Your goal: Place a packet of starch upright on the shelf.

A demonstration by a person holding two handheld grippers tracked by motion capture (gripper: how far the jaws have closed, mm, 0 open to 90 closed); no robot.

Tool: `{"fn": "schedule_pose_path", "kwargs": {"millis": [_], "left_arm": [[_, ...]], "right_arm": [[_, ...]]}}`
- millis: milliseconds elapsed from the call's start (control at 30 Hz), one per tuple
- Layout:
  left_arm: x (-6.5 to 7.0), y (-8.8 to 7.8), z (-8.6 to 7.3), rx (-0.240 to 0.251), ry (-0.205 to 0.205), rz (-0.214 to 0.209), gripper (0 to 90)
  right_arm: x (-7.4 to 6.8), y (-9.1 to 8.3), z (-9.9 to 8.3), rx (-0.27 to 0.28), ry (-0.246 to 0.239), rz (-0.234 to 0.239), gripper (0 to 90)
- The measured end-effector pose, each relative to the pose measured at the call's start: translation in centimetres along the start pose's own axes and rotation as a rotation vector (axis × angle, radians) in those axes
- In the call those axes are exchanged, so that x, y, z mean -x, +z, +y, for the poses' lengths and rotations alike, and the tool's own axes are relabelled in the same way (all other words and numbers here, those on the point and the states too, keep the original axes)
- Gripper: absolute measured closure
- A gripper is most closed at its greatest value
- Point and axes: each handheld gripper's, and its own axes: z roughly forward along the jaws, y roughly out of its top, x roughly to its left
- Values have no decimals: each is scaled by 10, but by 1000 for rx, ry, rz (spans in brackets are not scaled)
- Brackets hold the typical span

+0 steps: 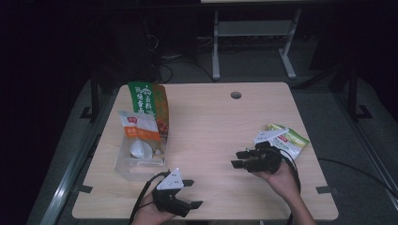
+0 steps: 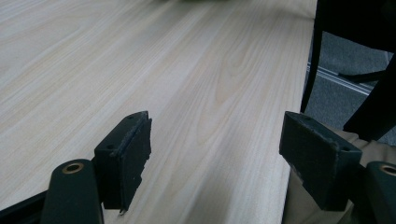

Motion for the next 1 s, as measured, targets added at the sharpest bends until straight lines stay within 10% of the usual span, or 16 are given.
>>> {"fn": "schedule_pose_path", "kwargs": {"millis": [1000], "left_arm": [[-4,-7,4,16,16,2,245]], "right_arm": [[13,-59,-31,48,92,-134,435]]}}
